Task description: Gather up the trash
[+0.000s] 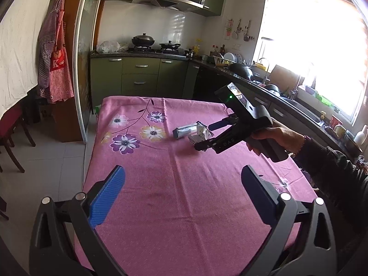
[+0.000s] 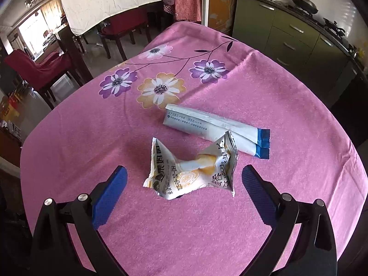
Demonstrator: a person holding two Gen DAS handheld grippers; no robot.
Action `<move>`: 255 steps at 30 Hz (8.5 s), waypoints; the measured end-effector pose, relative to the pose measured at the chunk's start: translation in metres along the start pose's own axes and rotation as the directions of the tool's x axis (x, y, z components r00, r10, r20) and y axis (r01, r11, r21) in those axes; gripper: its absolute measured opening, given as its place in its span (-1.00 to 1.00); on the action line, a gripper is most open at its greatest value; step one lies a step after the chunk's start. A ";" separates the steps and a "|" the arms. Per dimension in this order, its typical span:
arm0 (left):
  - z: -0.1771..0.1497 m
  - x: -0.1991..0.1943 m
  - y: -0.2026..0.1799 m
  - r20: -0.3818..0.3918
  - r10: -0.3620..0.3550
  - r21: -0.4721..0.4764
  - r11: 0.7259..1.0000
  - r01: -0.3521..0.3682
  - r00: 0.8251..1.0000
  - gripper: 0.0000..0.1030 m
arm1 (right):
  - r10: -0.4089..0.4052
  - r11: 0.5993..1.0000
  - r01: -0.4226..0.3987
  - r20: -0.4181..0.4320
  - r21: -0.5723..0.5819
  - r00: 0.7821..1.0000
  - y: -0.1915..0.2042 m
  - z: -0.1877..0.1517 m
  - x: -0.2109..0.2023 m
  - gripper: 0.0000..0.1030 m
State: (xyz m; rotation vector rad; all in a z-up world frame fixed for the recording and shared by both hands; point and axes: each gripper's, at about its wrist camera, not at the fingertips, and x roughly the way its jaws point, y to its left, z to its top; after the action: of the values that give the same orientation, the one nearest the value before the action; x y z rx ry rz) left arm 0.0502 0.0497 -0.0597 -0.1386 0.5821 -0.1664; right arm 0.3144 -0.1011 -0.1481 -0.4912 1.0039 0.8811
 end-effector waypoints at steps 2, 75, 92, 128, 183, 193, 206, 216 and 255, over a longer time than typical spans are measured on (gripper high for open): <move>0.000 0.003 0.004 -0.004 -0.003 -0.005 1.000 0.003 1.000 0.86 | 0.003 1.000 -0.003 -0.006 0.003 1.000 -0.001 0.003 0.006 0.91; 0.005 0.061 -0.077 -0.122 -0.181 0.161 0.967 0.199 0.976 0.86 | -0.510 0.593 0.245 0.123 0.767 0.851 -0.042 -0.347 -0.266 0.76; 0.072 0.201 -0.025 -0.241 -0.258 0.333 0.884 0.329 0.936 0.86 | -0.454 0.652 0.216 0.146 0.726 0.879 0.029 -0.311 -0.219 0.77; 0.064 0.303 -0.019 -0.416 -0.147 0.382 0.867 0.319 0.897 -0.47 | -0.481 0.684 0.243 0.174 0.688 0.859 0.041 -0.304 -0.245 0.78; -0.008 0.300 -0.484 -0.618 -0.369 0.486 0.515 0.706 0.694 -0.52 | -0.696 0.301 0.214 0.061 0.929 0.715 0.042 -0.537 -0.345 0.79; -0.018 0.271 -0.465 -0.523 -0.287 0.555 0.600 0.576 0.803 0.25 | -0.692 0.314 0.225 0.060 0.922 0.719 0.042 -0.526 -0.343 0.85; 0.011 0.125 -0.305 -0.198 -0.217 0.460 0.841 0.286 0.956 0.87 | -0.662 0.438 0.240 0.131 0.867 0.738 0.061 -0.470 -0.330 0.88; 0.017 0.013 -0.164 0.068 0.005 0.304 0.952 -0.026 0.998 0.87 | -0.673 0.535 0.281 0.200 0.797 0.713 0.094 -0.413 -0.328 0.91; -0.012 -0.052 -0.091 0.119 0.148 0.144 0.976 -0.164 0.982 0.87 | -0.751 0.499 0.390 0.161 0.774 0.641 0.128 -0.392 -0.335 0.91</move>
State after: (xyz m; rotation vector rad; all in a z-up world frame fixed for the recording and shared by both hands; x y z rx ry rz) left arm -0.0102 -0.0297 -0.0260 0.0477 0.4687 -0.0501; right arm -0.0761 -0.4435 -0.0353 0.0618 0.5349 -0.0745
